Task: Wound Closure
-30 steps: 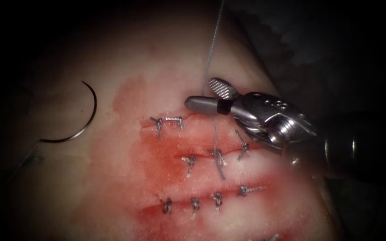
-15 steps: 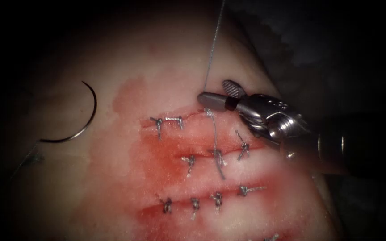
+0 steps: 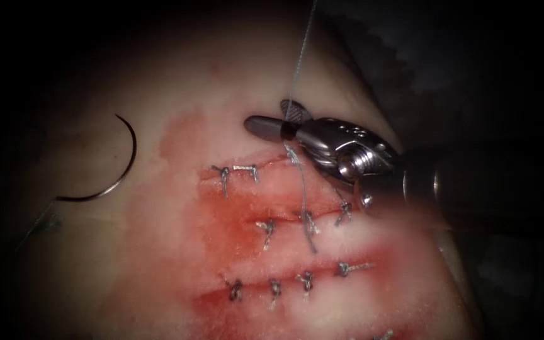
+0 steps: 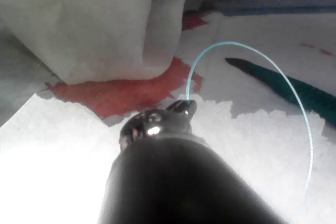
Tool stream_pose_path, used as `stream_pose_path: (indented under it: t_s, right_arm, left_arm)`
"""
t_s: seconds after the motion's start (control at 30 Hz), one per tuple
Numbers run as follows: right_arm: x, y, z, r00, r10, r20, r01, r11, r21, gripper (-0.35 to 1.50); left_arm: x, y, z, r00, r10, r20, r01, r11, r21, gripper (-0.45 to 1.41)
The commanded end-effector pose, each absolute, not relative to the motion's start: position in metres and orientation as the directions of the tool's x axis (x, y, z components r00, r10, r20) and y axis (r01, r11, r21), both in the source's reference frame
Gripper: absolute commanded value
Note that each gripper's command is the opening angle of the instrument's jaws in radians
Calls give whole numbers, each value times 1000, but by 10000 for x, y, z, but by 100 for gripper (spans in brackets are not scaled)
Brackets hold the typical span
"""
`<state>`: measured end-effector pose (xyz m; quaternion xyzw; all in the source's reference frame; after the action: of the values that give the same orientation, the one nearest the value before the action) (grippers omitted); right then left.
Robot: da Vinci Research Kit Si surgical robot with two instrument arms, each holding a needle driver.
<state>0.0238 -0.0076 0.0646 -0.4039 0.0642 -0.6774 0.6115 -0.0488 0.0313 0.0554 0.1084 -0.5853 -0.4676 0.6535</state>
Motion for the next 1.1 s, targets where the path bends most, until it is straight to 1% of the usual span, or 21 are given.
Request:
stream_pose_path:
  t_s: [0.03,0.27,0.43,0.87,0.93,0.97,1.03,1.1]
  right_arm:
    - [250,-68,648,78,-878,472,767,-249,-591,125]
    - [253,-60,651,86,-875,477,763,-250,-596,125]
    - [257,-58,655,84,-876,475,757,-254,-601,118]
    - [263,-59,667,82,-872,482,752,-264,-605,118]
    - [263,-59,669,82,-871,484,752,-265,-604,108]
    - [262,-59,669,79,-873,482,747,-268,-608,84]
    - [262,-60,669,83,-874,479,741,-267,-616,74]
    - [262,-62,671,83,-877,474,738,-265,-620,69]
  left_arm:
    - [-492,328,550,-127,-733,668,484,542,687,-45]
    - [-493,327,550,-127,-733,668,485,542,687,-45]
    - [-494,326,550,-127,-733,668,485,542,687,-45]
    - [-494,326,549,-127,-733,668,485,541,687,-45]
    - [-494,325,549,-127,-733,668,485,541,687,-45]
    - [-494,325,549,-127,-733,668,485,541,687,-45]
    - [-495,325,549,-127,-733,668,485,541,687,-45]
    - [-495,325,548,-128,-733,668,485,541,687,-45]
